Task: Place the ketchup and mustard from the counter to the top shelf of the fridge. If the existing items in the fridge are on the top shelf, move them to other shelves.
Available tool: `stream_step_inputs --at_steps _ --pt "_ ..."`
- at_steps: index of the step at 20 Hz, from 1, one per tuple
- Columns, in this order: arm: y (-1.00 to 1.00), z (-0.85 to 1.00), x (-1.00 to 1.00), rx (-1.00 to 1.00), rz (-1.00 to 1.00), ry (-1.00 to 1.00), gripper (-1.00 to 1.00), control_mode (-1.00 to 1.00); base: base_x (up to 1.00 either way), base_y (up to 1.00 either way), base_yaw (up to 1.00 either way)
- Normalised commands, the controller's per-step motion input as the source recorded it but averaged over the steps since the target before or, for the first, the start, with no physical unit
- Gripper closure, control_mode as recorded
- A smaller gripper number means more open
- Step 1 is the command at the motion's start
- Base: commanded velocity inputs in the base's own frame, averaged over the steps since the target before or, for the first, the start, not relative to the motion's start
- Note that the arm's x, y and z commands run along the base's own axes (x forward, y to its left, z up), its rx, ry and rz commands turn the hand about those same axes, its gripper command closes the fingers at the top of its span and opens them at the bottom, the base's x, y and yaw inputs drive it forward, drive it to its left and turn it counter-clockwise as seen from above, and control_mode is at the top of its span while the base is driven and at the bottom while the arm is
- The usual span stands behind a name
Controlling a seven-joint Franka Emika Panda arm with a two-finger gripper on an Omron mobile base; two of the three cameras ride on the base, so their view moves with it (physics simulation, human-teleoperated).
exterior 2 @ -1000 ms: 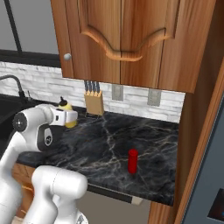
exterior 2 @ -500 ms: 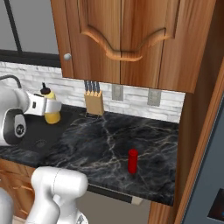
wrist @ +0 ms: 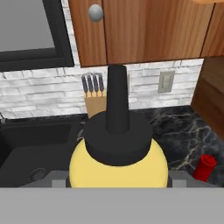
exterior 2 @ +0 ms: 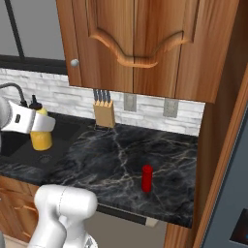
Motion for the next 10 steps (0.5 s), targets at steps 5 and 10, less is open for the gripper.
stream_step_inputs --at_steps 5,10 --pt "-0.08 0.0 -0.02 0.0 0.0 -0.02 1.0 -1.0 0.0 0.0 0.0" --pt "-0.03 0.0 -0.2 0.0 0.0 0.0 1.0 1.0 -0.2 -0.05 0.0"
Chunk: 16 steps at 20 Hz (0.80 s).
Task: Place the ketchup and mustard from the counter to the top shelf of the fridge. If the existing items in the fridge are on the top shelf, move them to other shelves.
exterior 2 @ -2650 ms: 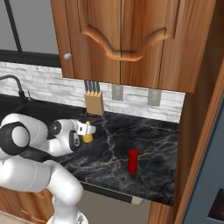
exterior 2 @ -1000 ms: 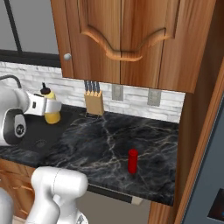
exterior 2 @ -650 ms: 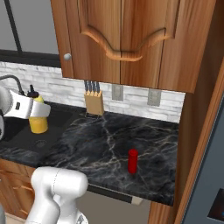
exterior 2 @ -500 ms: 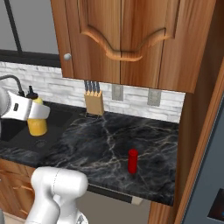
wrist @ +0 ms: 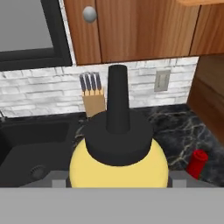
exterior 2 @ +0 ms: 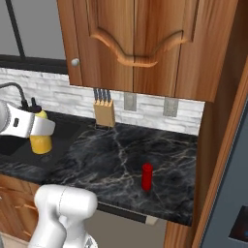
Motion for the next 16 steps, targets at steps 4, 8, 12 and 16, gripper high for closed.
stream_step_inputs --at_steps 4,8,12,16 --pt "0.0 0.0 0.0 0.0 0.0 0.0 1.0 1.0 -1.0 -0.24 0.0" --pt "0.0 0.0 0.0 0.0 0.0 0.0 1.0 1.0 -1.0 -0.61 -0.01" --pt "0.0 0.0 0.0 0.0 0.0 0.0 1.0 1.0 -0.84 -1.0 -0.07" --pt "0.0 0.0 0.0 0.0 0.0 0.0 1.0 1.0 -0.41 -1.0 -0.06"
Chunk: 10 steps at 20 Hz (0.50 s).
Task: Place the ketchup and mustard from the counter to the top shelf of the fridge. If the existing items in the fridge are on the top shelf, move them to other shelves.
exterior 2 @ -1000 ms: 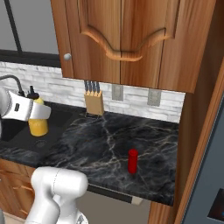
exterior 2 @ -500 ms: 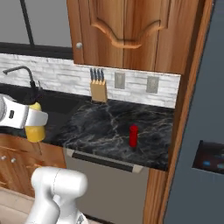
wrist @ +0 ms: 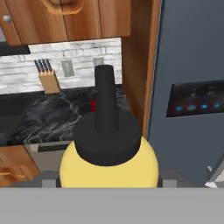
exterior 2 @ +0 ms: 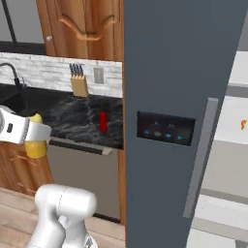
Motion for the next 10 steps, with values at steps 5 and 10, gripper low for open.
stream_step_inputs --at_steps 5,10 --pt "0.0 0.0 0.0 0.0 0.0 0.0 1.0 1.0 -0.17 -1.0 -0.02" --pt "0.0 0.0 0.0 0.0 0.0 0.0 1.0 1.0 -0.02 -1.0 0.0"
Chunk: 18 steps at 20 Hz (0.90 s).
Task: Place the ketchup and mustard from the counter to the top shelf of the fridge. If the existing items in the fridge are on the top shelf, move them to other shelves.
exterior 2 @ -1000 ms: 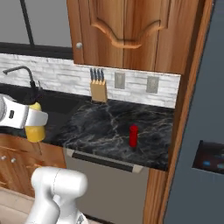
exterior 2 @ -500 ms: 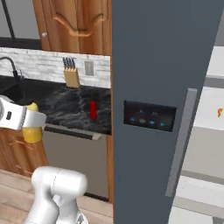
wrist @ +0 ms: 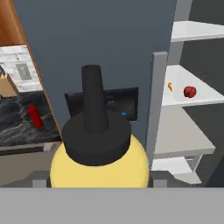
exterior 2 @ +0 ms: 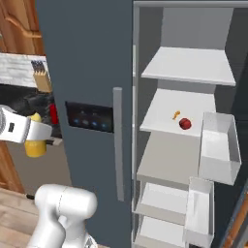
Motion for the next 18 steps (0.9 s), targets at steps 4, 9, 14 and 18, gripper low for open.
stream_step_inputs --at_steps 4,9,14,18 --pt "0.0 0.0 0.0 0.0 0.0 0.0 1.0 1.0 0.03 -0.95 0.0" --pt "0.0 0.0 0.0 0.0 0.0 0.0 1.0 1.0 0.37 -0.39 0.0" --pt "0.0 0.0 0.0 0.0 0.0 0.0 1.0 1.0 0.43 -0.26 0.0" --pt "0.0 0.0 0.0 0.0 0.0 0.0 1.0 1.0 0.17 -0.5 0.0"
